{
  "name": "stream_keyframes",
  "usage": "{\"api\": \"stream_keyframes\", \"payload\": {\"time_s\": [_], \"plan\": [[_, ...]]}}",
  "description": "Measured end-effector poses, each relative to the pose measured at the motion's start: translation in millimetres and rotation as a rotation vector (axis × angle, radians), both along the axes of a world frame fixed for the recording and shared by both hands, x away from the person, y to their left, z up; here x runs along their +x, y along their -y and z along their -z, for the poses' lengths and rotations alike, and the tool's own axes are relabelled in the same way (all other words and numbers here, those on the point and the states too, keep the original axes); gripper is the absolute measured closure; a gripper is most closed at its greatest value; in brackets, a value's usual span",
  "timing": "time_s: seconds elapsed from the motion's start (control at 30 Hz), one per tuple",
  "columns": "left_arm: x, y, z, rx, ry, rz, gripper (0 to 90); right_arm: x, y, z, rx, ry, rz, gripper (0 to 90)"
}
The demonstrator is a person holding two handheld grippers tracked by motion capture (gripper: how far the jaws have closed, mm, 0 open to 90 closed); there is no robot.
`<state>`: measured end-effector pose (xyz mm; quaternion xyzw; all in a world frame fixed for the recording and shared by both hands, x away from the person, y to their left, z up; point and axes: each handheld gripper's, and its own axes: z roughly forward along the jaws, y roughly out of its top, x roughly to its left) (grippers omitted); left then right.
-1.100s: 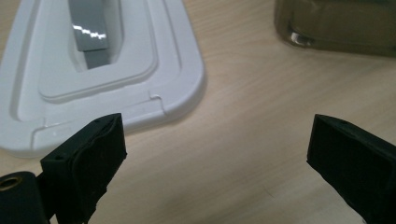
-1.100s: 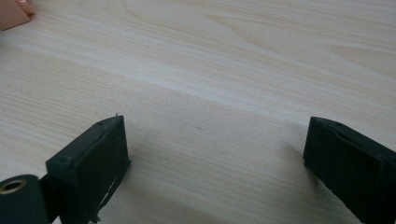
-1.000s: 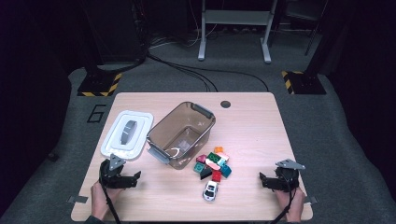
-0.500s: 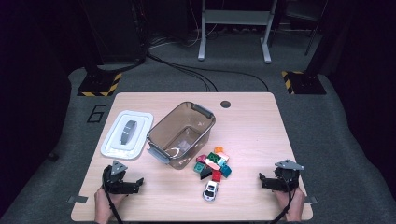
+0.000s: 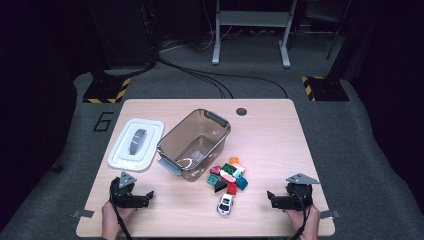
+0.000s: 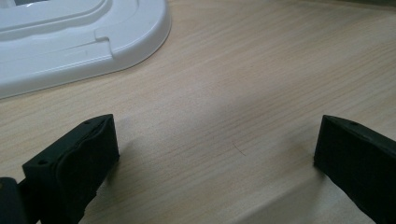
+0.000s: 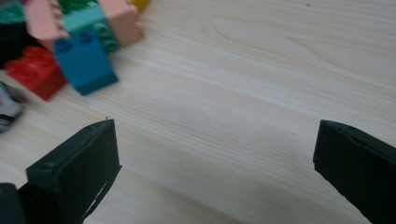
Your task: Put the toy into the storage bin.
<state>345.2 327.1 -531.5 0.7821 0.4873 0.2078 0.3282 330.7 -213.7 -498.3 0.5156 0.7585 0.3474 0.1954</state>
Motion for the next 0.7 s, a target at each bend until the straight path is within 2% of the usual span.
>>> {"api": "stream_keyframes", "payload": {"time_s": [0.1,0.3,0.37,0.5,0.7], "plan": [[0.0,0.0,0.0,0.0,0.0,0.0,0.0,-6.2,-14.8,-8.9,0.02,0.002,-0.017,0.0],[0.0,-0.1,0.0,0.0,-0.001,0.001,0.0,-15.2,-50.5,-18.6,0.018,-0.007,-0.064,0.0],[0.0,0.2,0.4,-0.002,0.005,-0.002,0.0,-17.1,-62.6,-19.7,0.012,-0.031,-0.064,0.0],[-0.2,0.4,0.4,-0.002,0.004,-0.004,0.0,-22.4,-84.1,-19.6,0.04,-0.035,-0.073,0.0],[-0.3,0.4,0.4,-0.002,0.004,-0.005,0.0,-27.3,-116.0,-14.7,0.038,-0.052,-0.102,0.0]]}}
